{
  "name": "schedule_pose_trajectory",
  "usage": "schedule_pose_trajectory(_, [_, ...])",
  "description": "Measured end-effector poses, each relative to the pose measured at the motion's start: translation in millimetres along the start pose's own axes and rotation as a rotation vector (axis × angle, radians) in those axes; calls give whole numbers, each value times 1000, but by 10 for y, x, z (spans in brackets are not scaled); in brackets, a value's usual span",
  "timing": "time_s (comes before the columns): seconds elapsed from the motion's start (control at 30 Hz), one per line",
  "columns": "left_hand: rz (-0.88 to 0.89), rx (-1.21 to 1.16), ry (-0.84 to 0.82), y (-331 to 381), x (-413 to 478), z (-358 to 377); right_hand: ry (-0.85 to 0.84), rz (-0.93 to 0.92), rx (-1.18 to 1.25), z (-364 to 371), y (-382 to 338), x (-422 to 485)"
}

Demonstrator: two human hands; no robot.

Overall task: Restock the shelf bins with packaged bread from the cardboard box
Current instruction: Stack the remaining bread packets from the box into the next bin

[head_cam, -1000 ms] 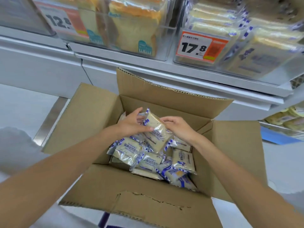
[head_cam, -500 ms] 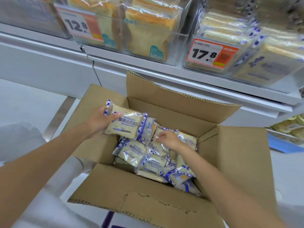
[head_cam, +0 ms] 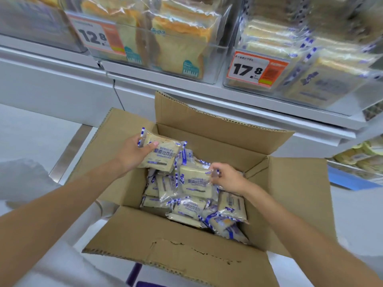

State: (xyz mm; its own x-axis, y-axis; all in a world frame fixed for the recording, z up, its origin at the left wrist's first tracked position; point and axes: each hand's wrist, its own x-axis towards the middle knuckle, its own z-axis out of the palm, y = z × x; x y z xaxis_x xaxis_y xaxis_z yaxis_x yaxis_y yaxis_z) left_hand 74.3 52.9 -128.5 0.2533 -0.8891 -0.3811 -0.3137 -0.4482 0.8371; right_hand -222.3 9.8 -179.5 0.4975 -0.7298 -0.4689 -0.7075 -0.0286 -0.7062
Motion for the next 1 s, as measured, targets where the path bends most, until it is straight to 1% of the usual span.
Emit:
schedule_pose_trajectory(0.03, [10, 6, -7, 54, 10, 47, 21, -11, -18, -235, -38, -138])
schedule_pose_trajectory(0.17, [74, 57, -52, 489, -127, 385, 156, -50, 50, -939, -310, -618])
schedule_pose_trajectory(0.23, [115, 37, -95, 738, -215, 592, 234, -70, 90, -1134, -446, -761])
schedule_pose_trajectory(0.33, [171, 5, -208, 1187, -407, 889, 352, -56, 190, -1314, -617, -906])
schedule_pose_trajectory(0.4, [220, -26, -230, 1413, -464, 1042, 424, -68, 209, -1419, -735, -1025])
schedule_pose_trajectory(0.47, [268, -69, -235, 1661, -501, 1107, 481, -82, 93, -1546, -825, -1141])
schedule_pose_trajectory(0.57, [384, -75, -284, 2087, -465, 1175, 558, -147, -399, -1837, -991, -1339])
schedule_pose_trajectory(0.6, [430, -56, -326, 2259, -477, 1192, 583, -182, -513, -1937, -1066, -1399])
schedule_pose_trajectory(0.63, [467, -25, -353, 2433, -479, 1215, 592, -198, -546, -2048, -1146, -1458])
schedule_pose_trajectory(0.67, [513, 15, -370, 2609, -461, 1237, 595, -198, -528, -2165, -1230, -1522])
schedule_pose_trajectory(0.73, [653, 113, -382, 2931, -396, 1252, 630, -168, -507, -2416, -1362, -1673])
schedule_pose_trajectory(0.77, [728, 149, -391, 3069, -339, 1242, 683, -161, -527, -2557, -1405, -1751])
schedule_pose_trajectory(0.83, [846, 256, -353, 3293, -159, 1235, 821, -150, -530, -2844, -1437, -1899])
schedule_pose_trajectory(0.9, [941, 415, -281, 3467, 60, 1259, 949, -135, -509, -3100, -1415, -1964])
schedule_pose_trajectory(0.93, [977, 527, -241, 3529, 167, 1291, 996, -105, -536, -3194, -1385, -1952])
schedule_pose_trajectory(1.0, [988, 791, -203, 3572, 373, 1395, 1057, 0, -620, -3324, -1282, -1861])
